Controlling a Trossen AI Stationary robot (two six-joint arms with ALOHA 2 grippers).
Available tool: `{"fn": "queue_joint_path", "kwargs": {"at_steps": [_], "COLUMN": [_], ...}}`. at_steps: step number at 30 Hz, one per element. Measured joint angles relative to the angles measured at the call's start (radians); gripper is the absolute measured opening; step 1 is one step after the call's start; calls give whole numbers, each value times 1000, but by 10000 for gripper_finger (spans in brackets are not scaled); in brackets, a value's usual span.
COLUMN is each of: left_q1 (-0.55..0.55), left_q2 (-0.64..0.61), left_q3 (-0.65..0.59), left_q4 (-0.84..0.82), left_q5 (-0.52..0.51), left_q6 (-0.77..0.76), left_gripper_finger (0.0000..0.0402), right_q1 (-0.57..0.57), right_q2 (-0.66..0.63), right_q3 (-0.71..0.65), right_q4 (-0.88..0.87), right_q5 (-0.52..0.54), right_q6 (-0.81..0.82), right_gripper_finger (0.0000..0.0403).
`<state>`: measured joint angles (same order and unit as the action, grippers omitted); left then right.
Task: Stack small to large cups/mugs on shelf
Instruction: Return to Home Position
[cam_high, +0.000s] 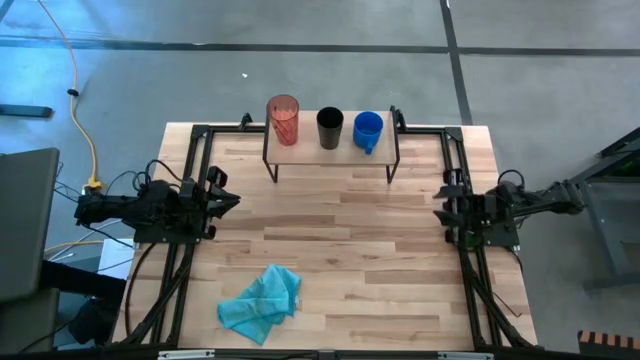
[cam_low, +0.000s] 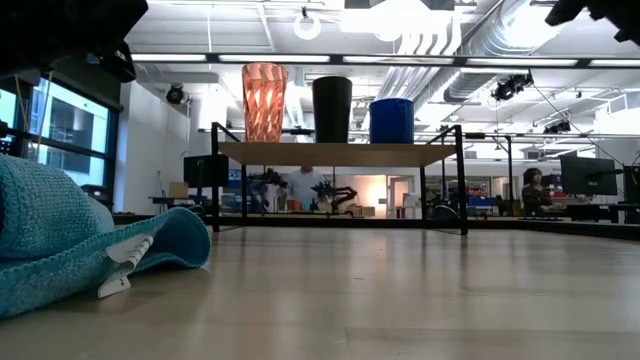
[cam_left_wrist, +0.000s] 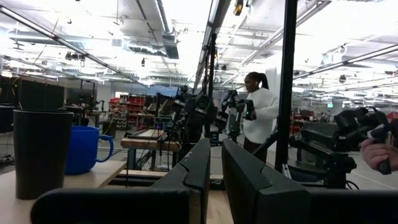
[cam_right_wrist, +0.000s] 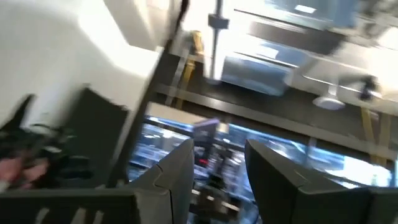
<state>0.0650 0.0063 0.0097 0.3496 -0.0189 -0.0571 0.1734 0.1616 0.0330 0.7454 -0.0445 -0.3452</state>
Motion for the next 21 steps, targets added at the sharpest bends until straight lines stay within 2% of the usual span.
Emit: {"fn": "queue_joint_path", "kwargs": {"at_steps": [2, 16, 21], "left_q1": [0, 0, 0], "left_q2": [0, 0, 0], "left_q3": [0, 0, 0], "left_q4": [0, -6, -1], "left_q5": [0, 6, 9], "left_q6": [0, 0, 28], "left_gripper_finger": [33, 33, 33], "right_q1": [0, 0, 0], "right_q2": [0, 0, 0], "right_q3": [0, 0, 0], "right_q4": [-6, -19, 67], "right_q5": [-40, -9, -9], "right_q6": [-3, 33, 31], "right_gripper_finger": [136, 136, 136]}}
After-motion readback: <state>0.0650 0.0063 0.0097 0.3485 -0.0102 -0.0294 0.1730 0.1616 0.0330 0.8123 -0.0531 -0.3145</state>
